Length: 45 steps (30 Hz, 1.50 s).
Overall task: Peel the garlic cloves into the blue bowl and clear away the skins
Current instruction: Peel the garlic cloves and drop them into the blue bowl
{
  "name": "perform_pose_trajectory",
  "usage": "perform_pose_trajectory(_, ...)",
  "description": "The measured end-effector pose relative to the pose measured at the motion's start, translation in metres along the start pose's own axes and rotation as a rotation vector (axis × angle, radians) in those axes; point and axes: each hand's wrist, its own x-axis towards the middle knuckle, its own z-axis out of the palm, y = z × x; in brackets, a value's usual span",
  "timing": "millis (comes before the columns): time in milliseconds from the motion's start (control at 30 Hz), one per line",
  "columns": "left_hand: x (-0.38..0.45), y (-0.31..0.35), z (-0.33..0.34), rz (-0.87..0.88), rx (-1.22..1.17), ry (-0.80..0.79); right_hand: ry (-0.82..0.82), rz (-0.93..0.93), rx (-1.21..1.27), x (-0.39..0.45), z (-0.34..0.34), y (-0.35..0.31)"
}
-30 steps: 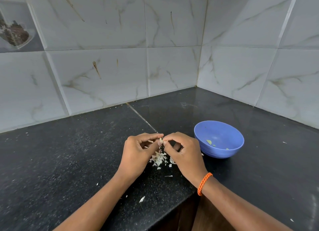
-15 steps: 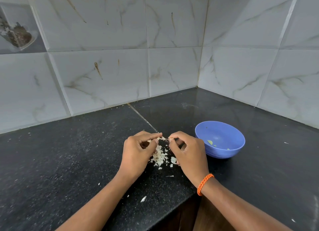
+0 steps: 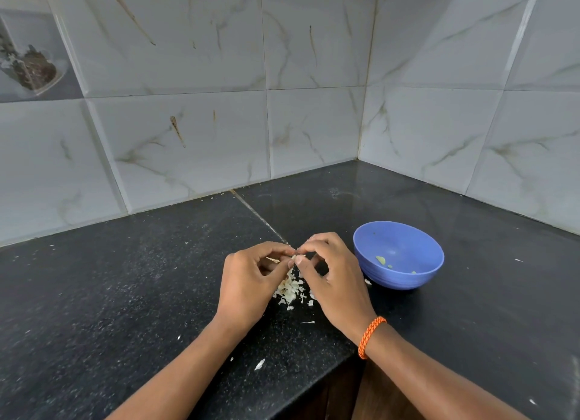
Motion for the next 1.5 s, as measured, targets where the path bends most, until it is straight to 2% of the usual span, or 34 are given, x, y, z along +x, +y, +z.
perform_pose_trajectory(200,0.001,-0.001,0.001,0.011,0.035,-0.016,0.003,-0.011,-0.008,0.002,0.001,0.002)
perform_pose_trajectory(967,0.001,-0.001,0.001,-0.091,-0.235,0.015,0.054,0.109,-0.155,0.003,0.001,0.012)
perform_pose_trajectory(1100,0.000,-0.003,0.000,-0.094,-0.219,0.024,-0.009,0.096,-0.131,0.001,0.003,0.013)
perform_pose_trajectory(1367,0.001,-0.002,0.000,-0.105,-0.192,0.015,0.027,0.110,-0.088,0.001,0.002,0.013)
perform_pose_trajectory(1500,0.001,-0.003,0.000,-0.094,-0.174,0.011,0.012,0.054,-0.089,0.001,0.004,0.014)
